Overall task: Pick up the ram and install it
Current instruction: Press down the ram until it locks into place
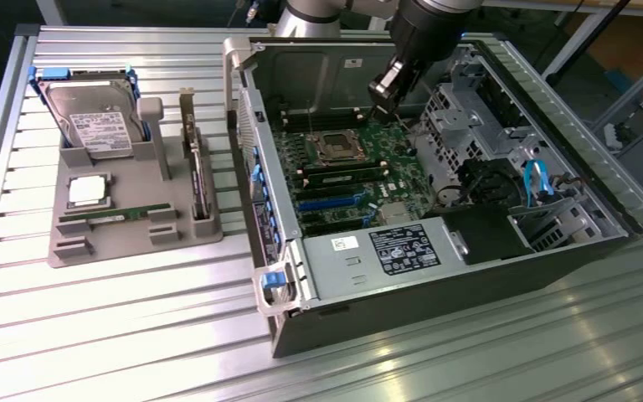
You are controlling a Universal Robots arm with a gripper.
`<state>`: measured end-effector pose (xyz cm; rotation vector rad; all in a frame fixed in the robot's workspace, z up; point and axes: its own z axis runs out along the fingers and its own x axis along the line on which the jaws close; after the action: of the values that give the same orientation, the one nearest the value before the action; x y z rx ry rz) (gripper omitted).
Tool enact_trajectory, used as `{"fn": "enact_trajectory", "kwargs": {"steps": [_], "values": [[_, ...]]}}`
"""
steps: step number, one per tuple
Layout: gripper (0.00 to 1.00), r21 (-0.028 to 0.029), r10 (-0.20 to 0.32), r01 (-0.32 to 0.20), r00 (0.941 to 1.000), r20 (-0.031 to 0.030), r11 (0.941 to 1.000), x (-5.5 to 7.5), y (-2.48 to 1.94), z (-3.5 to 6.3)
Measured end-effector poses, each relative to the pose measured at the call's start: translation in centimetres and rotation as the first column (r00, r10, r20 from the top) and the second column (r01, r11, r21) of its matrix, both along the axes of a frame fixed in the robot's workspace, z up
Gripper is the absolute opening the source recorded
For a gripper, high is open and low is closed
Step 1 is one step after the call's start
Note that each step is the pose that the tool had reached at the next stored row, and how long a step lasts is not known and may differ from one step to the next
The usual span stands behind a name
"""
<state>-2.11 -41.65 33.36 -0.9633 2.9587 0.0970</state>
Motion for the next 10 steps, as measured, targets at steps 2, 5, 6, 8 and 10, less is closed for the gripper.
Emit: {"fn": "enact_trajectory", "kwargs": {"steps": [2, 5, 6, 8, 10], "values": [[0.10, 0.0000, -0.020, 0.020, 0.9998, 0.0000, 0.9998, 0.00, 0.00, 0.00], [0.10, 0.0000, -0.095, 0.095, 0.9954, 0.0000, 0.9954, -0.01, 0.00, -0.03], [0.10, 0.0000, -0.129, 0.129, 0.9916, 0.0000, 0.9916, -0.01, 0.00, -0.03], [0.10, 0.0001, -0.165, 0.165, 0.9863, 0.0001, 0.9863, 0.00, 0.00, -0.05], [0.10, 0.0001, -0.193, 0.193, 0.9813, 0.0000, 0.9813, 0.00, 0.00, -0.06]]}}
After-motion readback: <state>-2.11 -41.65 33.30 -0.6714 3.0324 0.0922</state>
